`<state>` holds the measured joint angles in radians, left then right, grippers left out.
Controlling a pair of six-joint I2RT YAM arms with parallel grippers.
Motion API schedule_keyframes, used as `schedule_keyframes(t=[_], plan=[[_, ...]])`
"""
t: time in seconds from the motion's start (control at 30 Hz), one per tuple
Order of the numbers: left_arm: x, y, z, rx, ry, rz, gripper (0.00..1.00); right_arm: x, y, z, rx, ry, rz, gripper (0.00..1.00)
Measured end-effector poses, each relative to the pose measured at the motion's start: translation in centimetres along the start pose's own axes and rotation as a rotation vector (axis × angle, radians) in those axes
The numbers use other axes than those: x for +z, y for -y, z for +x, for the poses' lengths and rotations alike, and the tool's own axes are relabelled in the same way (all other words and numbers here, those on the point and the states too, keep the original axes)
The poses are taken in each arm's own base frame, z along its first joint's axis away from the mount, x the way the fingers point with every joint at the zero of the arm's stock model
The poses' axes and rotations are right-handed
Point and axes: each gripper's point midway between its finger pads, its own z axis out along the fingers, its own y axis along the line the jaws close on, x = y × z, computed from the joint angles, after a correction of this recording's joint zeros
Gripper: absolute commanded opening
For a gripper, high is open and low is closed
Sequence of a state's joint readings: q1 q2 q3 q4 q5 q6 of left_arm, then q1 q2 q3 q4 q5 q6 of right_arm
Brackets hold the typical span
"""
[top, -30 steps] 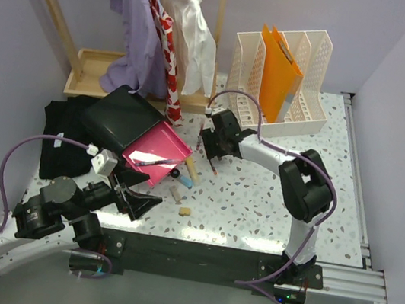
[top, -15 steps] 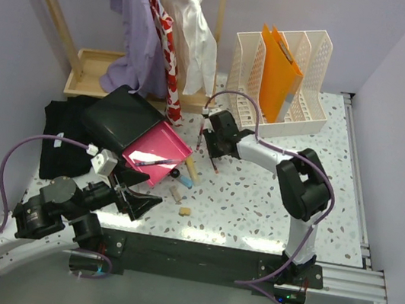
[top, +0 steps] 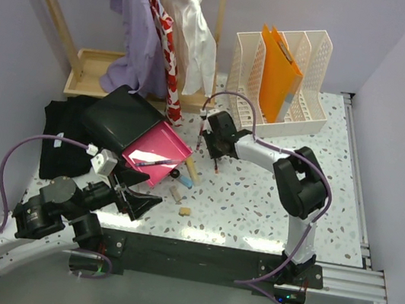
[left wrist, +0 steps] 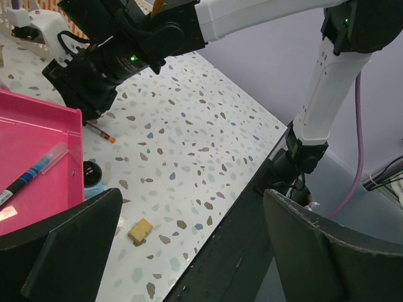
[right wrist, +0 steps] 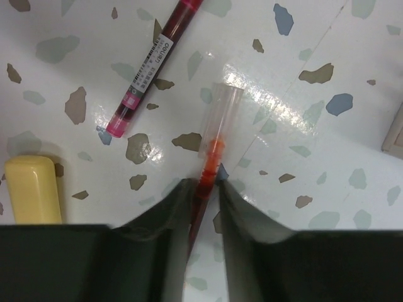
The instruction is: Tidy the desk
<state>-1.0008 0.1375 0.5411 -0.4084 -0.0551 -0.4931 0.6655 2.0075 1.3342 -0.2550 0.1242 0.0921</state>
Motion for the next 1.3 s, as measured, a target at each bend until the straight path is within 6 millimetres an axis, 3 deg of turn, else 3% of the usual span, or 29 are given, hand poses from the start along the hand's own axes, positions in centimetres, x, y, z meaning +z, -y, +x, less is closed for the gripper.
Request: schedule_keyframes(t=[0.07, 0.23, 0.37, 0.47, 0.63, 0.83, 1.03, 1.13, 1.3], plan=[[0.0, 0.0, 0.0, 0.000, 0.001, 0.000, 1.00, 0.0, 0.1, 0.0, -0.014, -0.001, 0.005, 0.00], [0.0, 0.0, 0.0, 0.000, 0.001, 0.000, 1.00, -0.2, 0.4, 0.0, -0.051, 0.000, 0.012, 0.00], [0.0, 0.0, 0.0, 0.000, 0.002, -0.001, 1.00, -1.6, 0.8, 1.3, -0.111, -0.029, -0.002, 0.00], [0.0, 0.0, 0.0, 0.000, 0.002, 0.000, 1.00, -4.5, 0.9, 1.9, -0.166, -0.027, -0.043, 0.00], [0.0, 0.1, -0.1, 0.005, 0.002, 0.006, 1.00, -11.6, -0.6, -1.1, -0.342, 0.102, -0.200, 0.00], [0.0, 0.1, 0.0, 0.007, -0.001, 0.011, 1.00, -18.2, -3.7, -3.6, -0.578, 0.211, -0.428, 0.00], [0.1, -0.1, 0.3, 0.008, -0.003, 0.006, 1.00, -23.1, -8.2, -7.9, -0.774, 0.343, -0.583, 0.00], [0.1, -0.1, 0.2, 0.007, 0.003, 0.007, 1.00, -23.8, -11.8, -10.1, -0.857, 0.396, -0.631, 0.00], [0.0, -0.1, 0.0, 0.007, 0.011, 0.008, 1.00, -21.3, -17.1, -9.6, -0.917, 0.343, -0.699, 0.00]])
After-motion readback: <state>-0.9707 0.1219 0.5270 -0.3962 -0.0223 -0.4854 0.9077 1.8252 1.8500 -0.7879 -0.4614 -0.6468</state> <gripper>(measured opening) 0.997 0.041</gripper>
